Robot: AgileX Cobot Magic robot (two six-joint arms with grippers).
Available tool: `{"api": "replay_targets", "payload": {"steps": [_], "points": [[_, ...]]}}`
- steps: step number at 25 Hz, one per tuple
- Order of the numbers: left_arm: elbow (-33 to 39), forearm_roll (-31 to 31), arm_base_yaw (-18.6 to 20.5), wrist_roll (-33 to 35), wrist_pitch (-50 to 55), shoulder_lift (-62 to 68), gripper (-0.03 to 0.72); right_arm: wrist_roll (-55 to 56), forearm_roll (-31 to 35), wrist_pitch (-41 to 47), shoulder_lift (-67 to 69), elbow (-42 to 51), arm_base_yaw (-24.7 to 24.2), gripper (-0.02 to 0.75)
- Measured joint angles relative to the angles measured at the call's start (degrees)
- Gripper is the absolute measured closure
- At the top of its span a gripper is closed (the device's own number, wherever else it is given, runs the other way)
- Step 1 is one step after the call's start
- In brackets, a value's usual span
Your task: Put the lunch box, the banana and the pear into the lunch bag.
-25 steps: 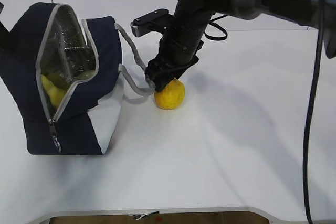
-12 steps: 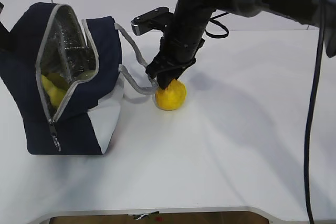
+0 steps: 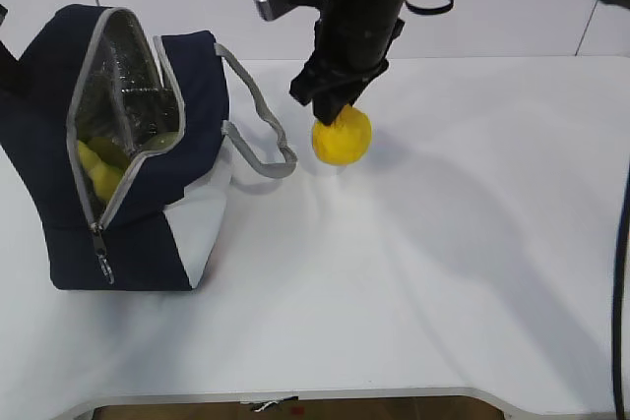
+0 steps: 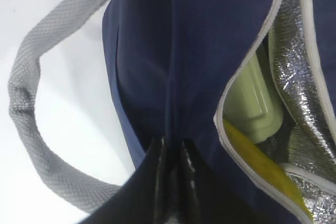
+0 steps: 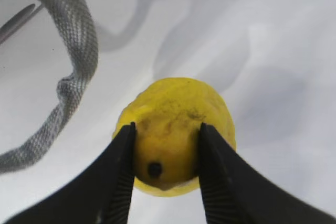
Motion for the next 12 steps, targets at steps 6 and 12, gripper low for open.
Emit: {"api": "replay_targets", "payload": {"steps": [6, 12], "points": [[0.0, -0.56, 0.0, 0.0, 0.0, 0.0, 0.673, 0.37, -1.06, 0.6, -7.42, -0.39, 0.0, 0.444], [0.0, -4.3, 0.0, 0.0, 0.0, 0.0, 0.673, 1.07, 9.46, 0.72, -9.57, -1.05, 0.0, 0.444]]}}
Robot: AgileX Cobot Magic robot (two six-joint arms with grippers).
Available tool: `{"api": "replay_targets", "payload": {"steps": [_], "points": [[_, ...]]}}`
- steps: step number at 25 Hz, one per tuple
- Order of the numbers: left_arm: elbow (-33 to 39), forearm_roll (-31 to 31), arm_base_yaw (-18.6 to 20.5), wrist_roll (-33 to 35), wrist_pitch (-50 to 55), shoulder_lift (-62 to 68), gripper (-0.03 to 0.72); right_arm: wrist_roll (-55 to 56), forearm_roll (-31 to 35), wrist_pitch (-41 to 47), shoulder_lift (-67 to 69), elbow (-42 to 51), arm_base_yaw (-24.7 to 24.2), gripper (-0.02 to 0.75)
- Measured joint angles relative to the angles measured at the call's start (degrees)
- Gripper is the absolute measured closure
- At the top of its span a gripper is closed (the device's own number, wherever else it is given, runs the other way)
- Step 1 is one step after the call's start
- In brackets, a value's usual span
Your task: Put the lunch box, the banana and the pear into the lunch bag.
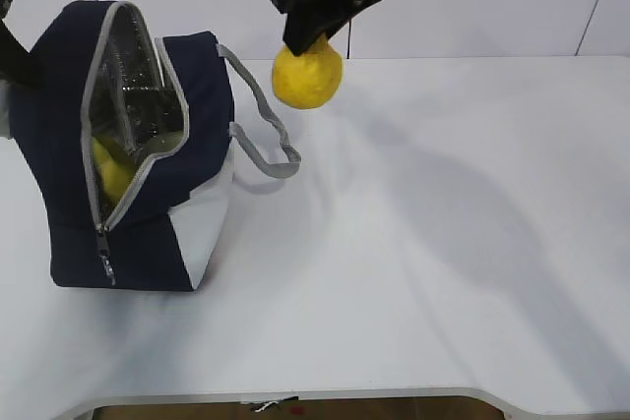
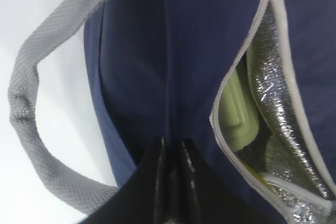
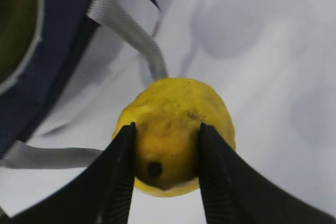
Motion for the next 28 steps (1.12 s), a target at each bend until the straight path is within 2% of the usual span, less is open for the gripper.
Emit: {"api": "replay_targets", "payload": {"steps": [9, 14, 20, 28], "points": [[0.0, -7.05, 0.09, 2.3, 3.22, 0.0, 0.673, -1.27, 20.39, -4.84, 0.48, -0.03, 0.0, 0.444], [0.0, -9.52, 0.09, 3.34, 4.32, 0.0, 0.673, -5.59, 32.68, -5.65, 2.55, -0.25, 0.0, 0.445], [0.0, -9.74, 0.09, 3.47, 4.87, 0.0, 0.673, -7.57, 36.41, -5.74, 2.77, -0.97, -0.41, 0.445], [0.0, -9.83, 0.09, 3.47, 5.08, 0.0, 0.673, -8.57, 45.02, -6.05, 7.48, -1.09, -0.52, 0.445]]}}
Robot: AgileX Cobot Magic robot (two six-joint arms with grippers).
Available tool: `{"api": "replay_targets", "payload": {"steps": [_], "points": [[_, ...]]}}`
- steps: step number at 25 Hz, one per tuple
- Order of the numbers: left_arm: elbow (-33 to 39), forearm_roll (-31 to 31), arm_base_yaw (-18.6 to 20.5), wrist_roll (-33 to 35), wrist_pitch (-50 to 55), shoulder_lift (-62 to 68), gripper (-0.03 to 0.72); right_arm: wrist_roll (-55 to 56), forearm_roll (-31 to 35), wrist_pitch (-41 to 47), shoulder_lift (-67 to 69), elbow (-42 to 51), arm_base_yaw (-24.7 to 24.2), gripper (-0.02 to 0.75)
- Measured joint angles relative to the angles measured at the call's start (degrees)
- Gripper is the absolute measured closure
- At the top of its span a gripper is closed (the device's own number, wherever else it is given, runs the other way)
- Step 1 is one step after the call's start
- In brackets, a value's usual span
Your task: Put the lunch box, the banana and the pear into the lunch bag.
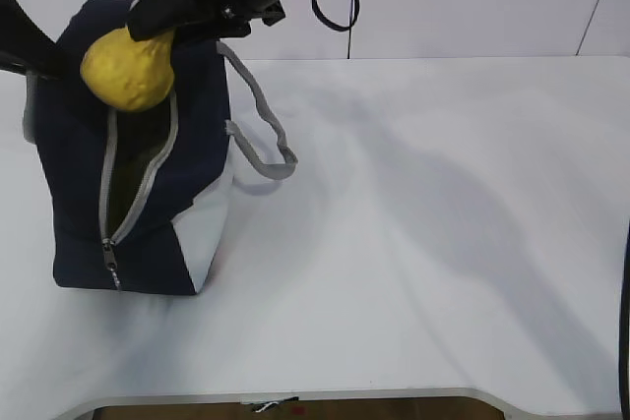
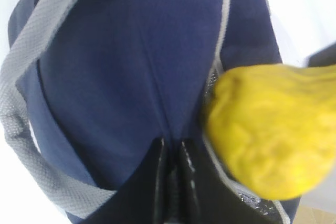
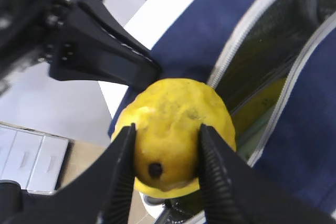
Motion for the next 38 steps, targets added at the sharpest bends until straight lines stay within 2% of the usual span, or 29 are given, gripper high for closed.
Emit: {"api": "replay_targets", "payload": {"steps": [5, 7, 9, 12, 14, 23, 31, 38], "points": [[0.0, 0.0, 0.0, 0.02, 0.0, 0.0, 0.673, -0.35, -1.58, -0.6, 1.95, 0.0, 0.0, 0.442], [0.0, 0.0, 0.0, 0.02, 0.0, 0.0, 0.673, 0.19, -4.06, -0.74, 2.72, 0.0, 0.0, 0.411], [0.0, -0.14, 0.0, 0.02, 0.0, 0.0, 0.673, 1.13, -5.83, -0.87, 3.23, 0.0, 0.0, 0.326], [0.0, -0.24, 0.0, 0.02, 0.0, 0.0, 0.673, 2.33, -6.53, -1.5, 3.45, 0.0, 0.0, 0.142], [0.0, -0.24, 0.0, 0.02, 0.0, 0.0, 0.673, 2.74, -6.53, -1.51, 3.45, 0.0, 0.0, 0.102], [0.0, -0.16, 0.0, 0.02, 0.27, 0.0, 0.673, 2.34, -9.01, 0.52, -1.03, -0.99, -0.39, 0.154], [0.0, -0.03, 0.0, 0.12, 0.27, 0.0, 0.673, 6.66, -22.77, 3.92, -3.84, -2.26, -0.6, 0.16], [0.0, -0.03, 0.0, 0.12, 0.49, 0.0, 0.673, 7.68, -23.69, 3.81, -0.46, -2.26, -0.72, 0.16]]}}
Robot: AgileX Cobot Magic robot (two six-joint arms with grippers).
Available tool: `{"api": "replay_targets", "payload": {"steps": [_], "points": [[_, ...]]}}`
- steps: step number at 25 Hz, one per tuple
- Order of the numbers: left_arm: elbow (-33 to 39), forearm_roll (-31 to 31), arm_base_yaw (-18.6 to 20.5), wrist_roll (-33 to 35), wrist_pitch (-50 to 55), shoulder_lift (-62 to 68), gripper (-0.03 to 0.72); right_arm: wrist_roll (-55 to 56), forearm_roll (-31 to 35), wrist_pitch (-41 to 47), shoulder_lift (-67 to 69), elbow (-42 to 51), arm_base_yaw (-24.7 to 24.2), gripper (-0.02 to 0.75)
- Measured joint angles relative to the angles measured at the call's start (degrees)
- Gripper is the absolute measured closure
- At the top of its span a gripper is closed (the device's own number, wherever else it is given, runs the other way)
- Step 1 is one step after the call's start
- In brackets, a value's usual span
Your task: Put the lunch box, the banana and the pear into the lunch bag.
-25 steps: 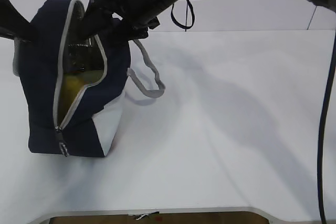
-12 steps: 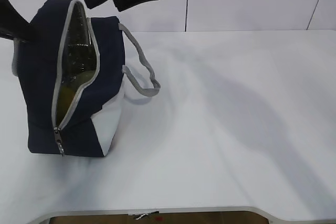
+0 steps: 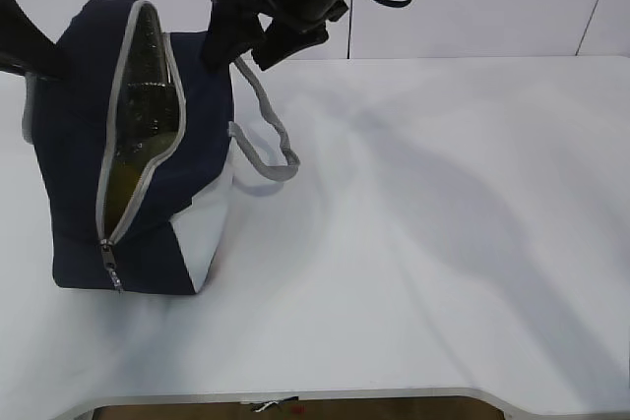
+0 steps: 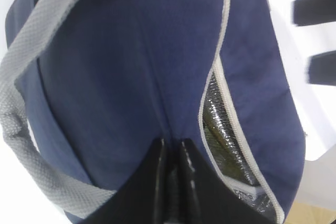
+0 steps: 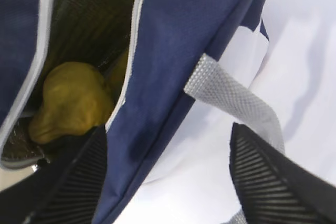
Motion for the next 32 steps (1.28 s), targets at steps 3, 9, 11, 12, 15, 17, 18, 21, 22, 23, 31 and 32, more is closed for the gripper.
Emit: {"api": "replay_targets", "payload": {"steps": [3, 9, 11, 12, 15, 17, 18, 21, 22, 23, 31, 32], "points": [[0.0, 0.0, 0.0, 0.0, 0.11, 0.0, 0.673, 0.0, 0.41, -0.66, 1.33, 0.0, 0.0, 0.16], [0.0, 0.0, 0.0, 0.0, 0.11, 0.0, 0.673, 0.12, 2.31, -1.24, 3.04, 0.0, 0.0, 0.196], [0.0, 0.0, 0.0, 0.0, 0.11, 0.0, 0.673, 0.12, 2.8, -1.27, 3.7, 0.0, 0.0, 0.227], [0.0, 0.0, 0.0, 0.0, 0.11, 0.0, 0.673, 0.12, 2.91, -1.36, 3.94, 0.0, 0.0, 0.242], [0.0, 0.0, 0.0, 0.0, 0.11, 0.0, 0.673, 0.12, 3.2, -1.47, 4.23, 0.0, 0.0, 0.295], [0.0, 0.0, 0.0, 0.0, 0.11, 0.0, 0.673, 0.12, 3.61, -1.69, 4.23, 0.0, 0.0, 0.339], [0.0, 0.0, 0.0, 0.0, 0.21, 0.0, 0.673, 0.12, 3.71, -1.83, 4.23, 0.0, 0.0, 0.374], [0.0, -0.1, 0.0, 0.0, 0.21, 0.0, 0.673, -0.14, 3.71, -2.3, 4.36, 0.0, 0.0, 0.524], [0.0, -0.1, 0.0, 0.0, 0.32, 0.0, 0.673, -0.24, 3.45, -2.3, 4.46, 0.0, 0.0, 0.589], [0.0, -0.1, 0.0, 0.0, 0.44, 0.0, 0.673, -0.24, 2.98, -2.16, 4.58, 0.0, 0.0, 0.655], [0.0, -6.35, -0.22, 0.71, 3.4, 0.0, 0.673, -0.59, -5.76, 1.16, 3.81, -1.32, 0.0, 0.718], [0.0, -7.52, -0.73, 0.85, 3.54, 0.0, 0.673, -0.2, -8.21, 1.54, 2.91, -1.43, 0.0, 0.718]]}}
